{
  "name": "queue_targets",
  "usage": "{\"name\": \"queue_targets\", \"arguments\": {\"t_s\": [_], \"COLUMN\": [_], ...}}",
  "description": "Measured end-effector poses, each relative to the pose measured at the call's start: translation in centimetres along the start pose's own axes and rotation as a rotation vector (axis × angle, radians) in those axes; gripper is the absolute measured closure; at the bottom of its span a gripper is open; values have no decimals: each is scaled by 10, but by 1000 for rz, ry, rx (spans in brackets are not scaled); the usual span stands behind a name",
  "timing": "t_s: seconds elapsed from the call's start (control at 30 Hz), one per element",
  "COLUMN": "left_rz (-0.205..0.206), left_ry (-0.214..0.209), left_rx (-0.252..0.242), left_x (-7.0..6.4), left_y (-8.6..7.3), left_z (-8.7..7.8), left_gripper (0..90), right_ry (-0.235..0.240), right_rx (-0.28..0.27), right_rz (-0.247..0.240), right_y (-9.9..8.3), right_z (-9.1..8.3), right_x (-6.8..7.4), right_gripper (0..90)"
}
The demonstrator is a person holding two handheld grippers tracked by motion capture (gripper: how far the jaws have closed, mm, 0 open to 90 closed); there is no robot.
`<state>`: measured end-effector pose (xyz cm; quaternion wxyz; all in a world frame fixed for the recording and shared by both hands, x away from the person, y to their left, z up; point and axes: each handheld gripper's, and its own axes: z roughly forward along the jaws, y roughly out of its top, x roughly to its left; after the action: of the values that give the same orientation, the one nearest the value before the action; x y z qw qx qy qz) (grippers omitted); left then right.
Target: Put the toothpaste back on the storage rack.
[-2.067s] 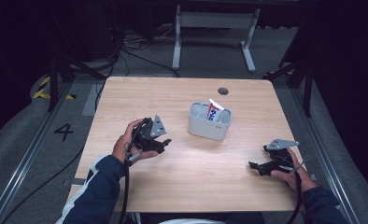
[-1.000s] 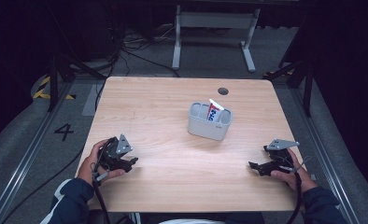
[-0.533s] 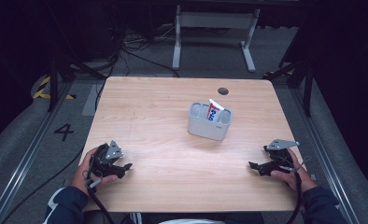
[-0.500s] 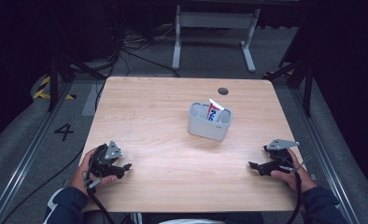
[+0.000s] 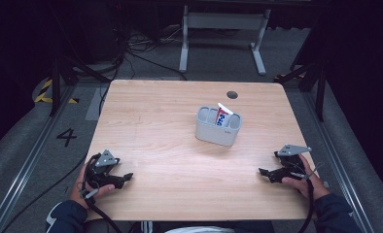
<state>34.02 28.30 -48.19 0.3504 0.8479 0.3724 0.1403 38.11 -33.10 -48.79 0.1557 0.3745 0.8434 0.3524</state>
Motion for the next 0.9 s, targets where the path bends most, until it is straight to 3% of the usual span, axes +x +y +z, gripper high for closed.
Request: {"name": "queue_targets", "arguments": {"t_s": [0.17,0.9], "left_rz": [-23,-39], "left_ry": [52,76], "left_rx": [13,9], "left_x": [-2,-5], "left_y": [2,2], "left_z": [2,3], "left_gripper": [150,139], "right_ry": [2,7], "right_rx": [0,-1], "right_rz": [-2,-4], "right_y": [0,0], "right_z": [0,0], "right_x": [0,0], "right_gripper": [5,5]}}
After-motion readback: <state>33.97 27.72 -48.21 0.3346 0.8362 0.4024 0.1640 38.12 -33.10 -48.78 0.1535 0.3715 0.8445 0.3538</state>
